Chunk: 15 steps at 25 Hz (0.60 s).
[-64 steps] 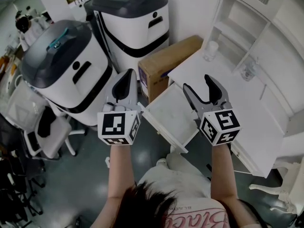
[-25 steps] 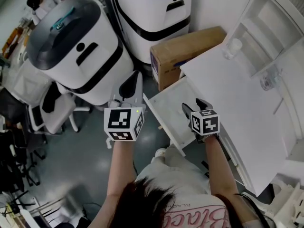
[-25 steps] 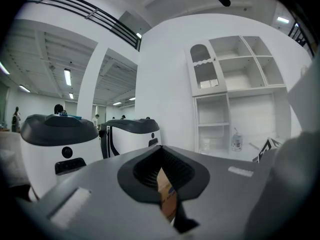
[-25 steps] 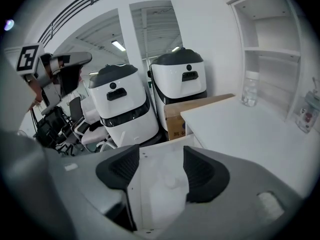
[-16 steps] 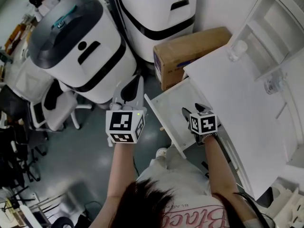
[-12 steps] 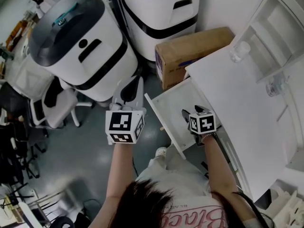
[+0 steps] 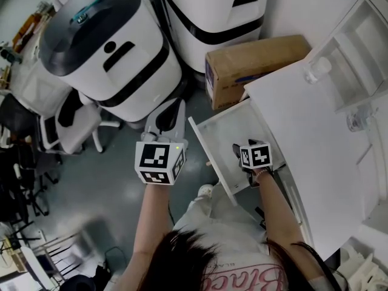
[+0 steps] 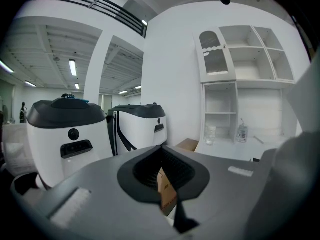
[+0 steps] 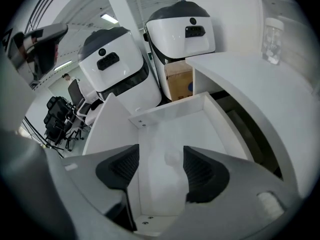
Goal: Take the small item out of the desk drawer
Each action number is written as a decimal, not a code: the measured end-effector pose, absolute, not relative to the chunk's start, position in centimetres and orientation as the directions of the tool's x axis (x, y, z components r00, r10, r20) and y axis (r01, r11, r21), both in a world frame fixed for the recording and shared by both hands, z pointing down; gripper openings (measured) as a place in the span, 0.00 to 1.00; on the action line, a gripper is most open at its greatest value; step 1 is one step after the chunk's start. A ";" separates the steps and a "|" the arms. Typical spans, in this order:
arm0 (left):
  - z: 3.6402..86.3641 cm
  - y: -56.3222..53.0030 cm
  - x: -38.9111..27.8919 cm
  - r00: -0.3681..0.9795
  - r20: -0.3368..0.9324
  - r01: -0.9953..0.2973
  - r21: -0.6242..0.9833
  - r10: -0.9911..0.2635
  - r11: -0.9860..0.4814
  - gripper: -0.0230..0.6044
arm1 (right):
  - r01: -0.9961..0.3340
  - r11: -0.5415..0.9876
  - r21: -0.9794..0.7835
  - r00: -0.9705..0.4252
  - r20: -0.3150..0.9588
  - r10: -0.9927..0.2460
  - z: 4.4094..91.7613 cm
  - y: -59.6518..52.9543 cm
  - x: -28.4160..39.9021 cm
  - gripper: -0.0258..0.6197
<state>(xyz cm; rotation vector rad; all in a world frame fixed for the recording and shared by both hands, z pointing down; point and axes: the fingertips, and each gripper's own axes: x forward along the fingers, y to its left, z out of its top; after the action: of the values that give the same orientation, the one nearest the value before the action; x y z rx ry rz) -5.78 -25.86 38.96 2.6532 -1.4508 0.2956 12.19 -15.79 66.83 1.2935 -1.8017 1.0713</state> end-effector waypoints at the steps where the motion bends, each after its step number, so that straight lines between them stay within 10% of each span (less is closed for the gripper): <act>1: 39.2 -25.9 -5.8 0.524 0.224 -0.843 -0.002 -0.822 -0.538 0.05 | -0.956 0.173 -0.238 -0.289 0.870 -0.400 67.3 -15.8 12.2 0.46; 15: 40.9 -26.9 -6.0 0.510 0.281 -0.847 0.000 -0.813 -0.531 0.05 | -0.960 0.206 -0.191 -0.247 0.923 -0.295 72.4 -16.2 12.4 0.43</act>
<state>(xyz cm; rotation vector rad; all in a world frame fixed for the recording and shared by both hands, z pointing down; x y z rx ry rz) -5.96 -26.90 40.88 2.6077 -1.4431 0.3741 12.44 -16.22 72.45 1.1898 -1.6949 1.0658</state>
